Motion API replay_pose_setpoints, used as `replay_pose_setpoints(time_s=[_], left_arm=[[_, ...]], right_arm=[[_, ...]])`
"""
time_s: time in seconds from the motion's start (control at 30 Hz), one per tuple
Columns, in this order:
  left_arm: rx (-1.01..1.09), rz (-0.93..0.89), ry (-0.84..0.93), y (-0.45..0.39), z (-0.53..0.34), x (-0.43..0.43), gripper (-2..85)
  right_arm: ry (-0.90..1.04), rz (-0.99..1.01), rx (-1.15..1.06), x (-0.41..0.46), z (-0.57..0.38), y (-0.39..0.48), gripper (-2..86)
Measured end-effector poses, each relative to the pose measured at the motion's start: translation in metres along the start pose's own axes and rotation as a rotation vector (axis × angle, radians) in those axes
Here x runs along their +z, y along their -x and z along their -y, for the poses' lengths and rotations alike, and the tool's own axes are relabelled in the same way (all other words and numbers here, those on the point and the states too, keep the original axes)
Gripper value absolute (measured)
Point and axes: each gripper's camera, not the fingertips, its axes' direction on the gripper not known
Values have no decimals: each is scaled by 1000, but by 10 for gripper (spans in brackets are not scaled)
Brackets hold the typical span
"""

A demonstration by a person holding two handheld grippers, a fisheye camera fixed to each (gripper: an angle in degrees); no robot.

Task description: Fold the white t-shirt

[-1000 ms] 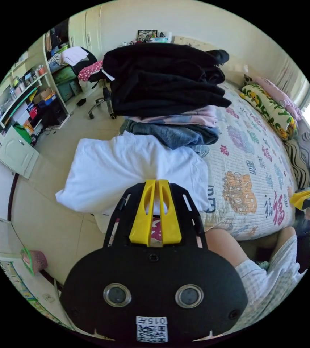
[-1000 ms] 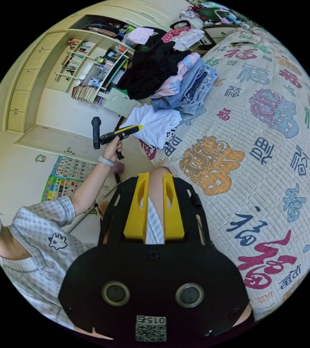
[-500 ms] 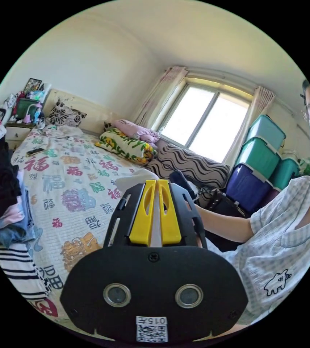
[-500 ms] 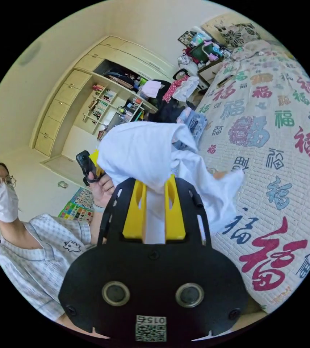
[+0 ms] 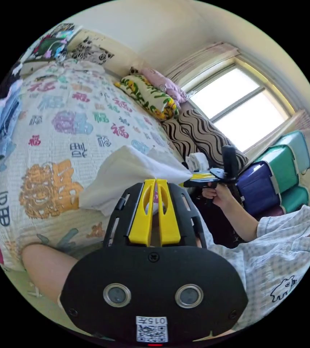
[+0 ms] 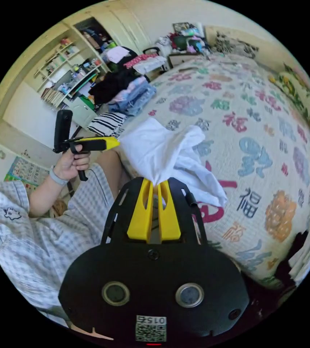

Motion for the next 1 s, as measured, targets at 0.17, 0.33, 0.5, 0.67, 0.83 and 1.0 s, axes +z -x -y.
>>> replay_pose_setpoints(time_s=[0.17,0.33,0.5,0.67,0.83,1.0], left_arm=[[51,342,17,4,2,-13,86],[0,280,202,40,26,63,53],[59,216,28,17,72,52,-5],[227,212,-138,-28,161,1,-8],[340,48,-267,-76,227,-40,8],[480,25,-312,-127,241,-46,137]], right_arm=[[-70,4,63,-1,-43,-8,0],[-200,26,64,-32,-60,0,-1],[-271,-81,77,-76,-53,-11,-1],[-415,-147,63,-143,-3,-16,0],[-532,-300,-133,-222,77,48,-1],[-651,-478,-347,-268,87,131,1]])
